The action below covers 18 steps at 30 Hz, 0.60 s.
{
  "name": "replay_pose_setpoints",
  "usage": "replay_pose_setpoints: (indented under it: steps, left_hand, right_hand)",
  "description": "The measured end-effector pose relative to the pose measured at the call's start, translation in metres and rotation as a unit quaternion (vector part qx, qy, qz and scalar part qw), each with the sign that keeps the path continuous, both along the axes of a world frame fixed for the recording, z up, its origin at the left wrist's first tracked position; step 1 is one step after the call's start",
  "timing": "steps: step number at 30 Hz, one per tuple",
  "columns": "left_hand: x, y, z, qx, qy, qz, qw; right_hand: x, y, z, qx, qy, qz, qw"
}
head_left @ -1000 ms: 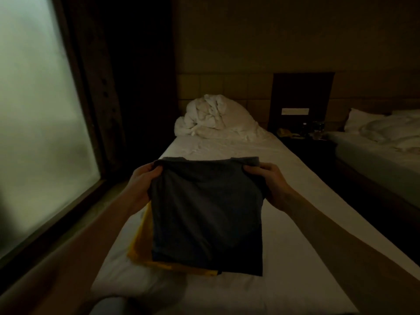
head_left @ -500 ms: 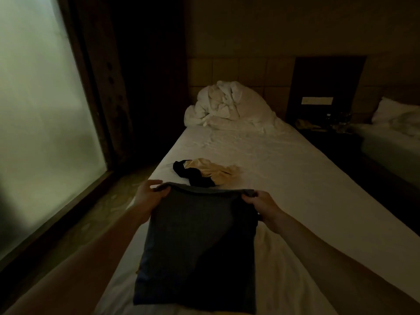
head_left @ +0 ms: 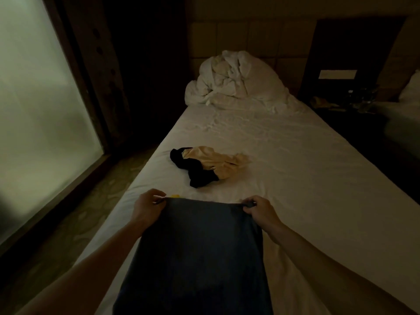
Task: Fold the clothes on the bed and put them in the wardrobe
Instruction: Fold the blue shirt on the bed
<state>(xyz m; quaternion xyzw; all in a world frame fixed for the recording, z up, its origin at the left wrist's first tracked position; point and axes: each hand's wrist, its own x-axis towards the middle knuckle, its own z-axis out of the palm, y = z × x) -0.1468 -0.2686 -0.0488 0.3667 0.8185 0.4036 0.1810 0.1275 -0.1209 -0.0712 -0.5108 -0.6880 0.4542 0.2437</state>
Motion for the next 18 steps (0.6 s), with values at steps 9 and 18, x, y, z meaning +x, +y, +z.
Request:
replay_pose_setpoints:
  steps: [9,18]
  left_hand:
    - [0.009,0.083,0.018,-0.038,0.149,-0.114,0.982]
    - [0.018,0.194,-0.022,-0.073,0.256,-0.156,0.951]
  right_hand:
    - [-0.003,0.066,0.01,0.036,-0.02,-0.017,0.999]
    - [-0.062,0.162,-0.008,0.166,-0.188,0.103,0.963]
